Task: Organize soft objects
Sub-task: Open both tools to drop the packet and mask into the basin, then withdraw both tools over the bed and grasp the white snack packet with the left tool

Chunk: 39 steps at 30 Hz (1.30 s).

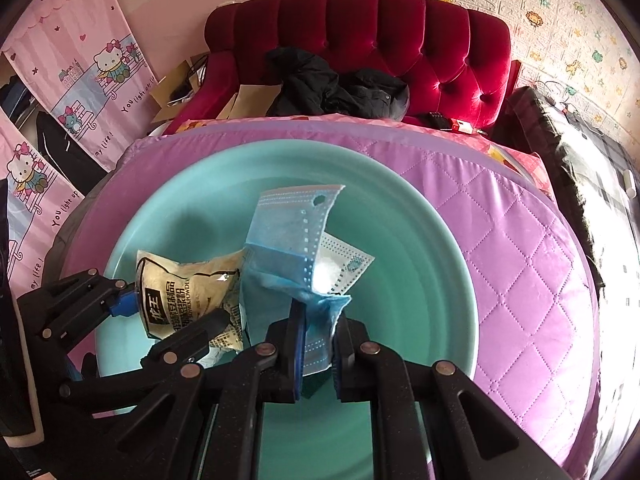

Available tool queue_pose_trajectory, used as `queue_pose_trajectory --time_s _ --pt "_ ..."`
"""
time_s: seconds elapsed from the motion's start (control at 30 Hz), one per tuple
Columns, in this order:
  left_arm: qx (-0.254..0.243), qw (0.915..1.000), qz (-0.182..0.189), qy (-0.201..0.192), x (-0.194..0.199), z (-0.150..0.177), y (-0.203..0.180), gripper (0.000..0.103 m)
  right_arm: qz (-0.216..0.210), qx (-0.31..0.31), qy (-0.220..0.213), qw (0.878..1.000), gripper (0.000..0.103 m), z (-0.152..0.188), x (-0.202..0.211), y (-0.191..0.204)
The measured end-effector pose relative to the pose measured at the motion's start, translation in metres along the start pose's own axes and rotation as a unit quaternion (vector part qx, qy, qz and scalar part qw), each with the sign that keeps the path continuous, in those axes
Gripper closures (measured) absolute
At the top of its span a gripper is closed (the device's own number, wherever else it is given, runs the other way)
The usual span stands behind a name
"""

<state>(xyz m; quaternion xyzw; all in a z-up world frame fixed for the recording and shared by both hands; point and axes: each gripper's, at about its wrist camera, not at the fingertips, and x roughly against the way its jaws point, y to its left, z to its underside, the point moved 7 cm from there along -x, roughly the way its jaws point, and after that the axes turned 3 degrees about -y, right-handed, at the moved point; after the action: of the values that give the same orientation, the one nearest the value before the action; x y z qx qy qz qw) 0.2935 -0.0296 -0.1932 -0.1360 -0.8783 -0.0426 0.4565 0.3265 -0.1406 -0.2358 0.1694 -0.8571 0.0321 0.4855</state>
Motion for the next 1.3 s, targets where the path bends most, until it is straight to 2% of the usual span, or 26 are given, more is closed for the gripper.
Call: queue_pose_trajectory --time_s 0.2,0.27,0.33,0.37,0.4,0.43,0.47,0.5,0.53,0.7,1.3 --pt "-0.004 1.0 -0.007 -0.001 0.002 -0.001 0.001 0.058 -0.001 0.0 0.0 1.0 0.088 -0.001 0.001 0.0" --pt "-0.003 1.0 -0.008 0.0 0.002 -0.001 0.0 0.055 0.0 0.001 0.0 1.0 0.075 -0.001 0.003 0.0" --pt "-0.004 0.9999 -0.01 -0.005 0.005 -0.001 0.0 0.053 -0.001 -0.001 -0.004 1.0 0.053 -0.003 0.005 0.001" --pt "-0.004 0.9999 -0.013 -0.008 0.007 -0.002 0.0 0.043 -0.001 -0.002 -0.008 1.0 0.05 -0.003 0.007 0.001" --pt "-0.002 0.9998 -0.015 -0.01 0.008 -0.004 0.001 0.034 -0.002 -0.003 -0.012 1.0 0.04 -0.004 0.009 0.001" --pt "0.001 0.9998 -0.017 -0.014 0.01 -0.005 0.002 0.014 -0.002 -0.004 -0.014 1.0 0.027 -0.005 0.011 0.001" --pt "0.004 0.9997 -0.017 -0.019 0.012 -0.006 0.003 0.006 0.0 -0.003 -0.017 1.0 0.019 -0.006 0.013 0.001" --pt "0.006 0.9995 -0.019 -0.024 0.014 -0.007 0.005 0.004 0.003 -0.003 -0.02 1.0 0.007 -0.006 0.015 0.0" --pt "0.006 0.9993 -0.024 -0.027 0.016 -0.007 0.006 0.001 0.004 -0.004 -0.022 1.0 0.002 -0.006 0.016 0.0" --pt "0.004 0.9984 -0.047 -0.031 0.025 -0.005 0.01 0.0 0.015 -0.005 -0.026 1.0 0.0 -0.004 0.024 -0.001" --pt "0.027 0.9971 -0.059 -0.04 0.089 0.034 0.014 0.0 0.036 0.009 -0.052 0.998 0.0 0.028 0.088 0.003"
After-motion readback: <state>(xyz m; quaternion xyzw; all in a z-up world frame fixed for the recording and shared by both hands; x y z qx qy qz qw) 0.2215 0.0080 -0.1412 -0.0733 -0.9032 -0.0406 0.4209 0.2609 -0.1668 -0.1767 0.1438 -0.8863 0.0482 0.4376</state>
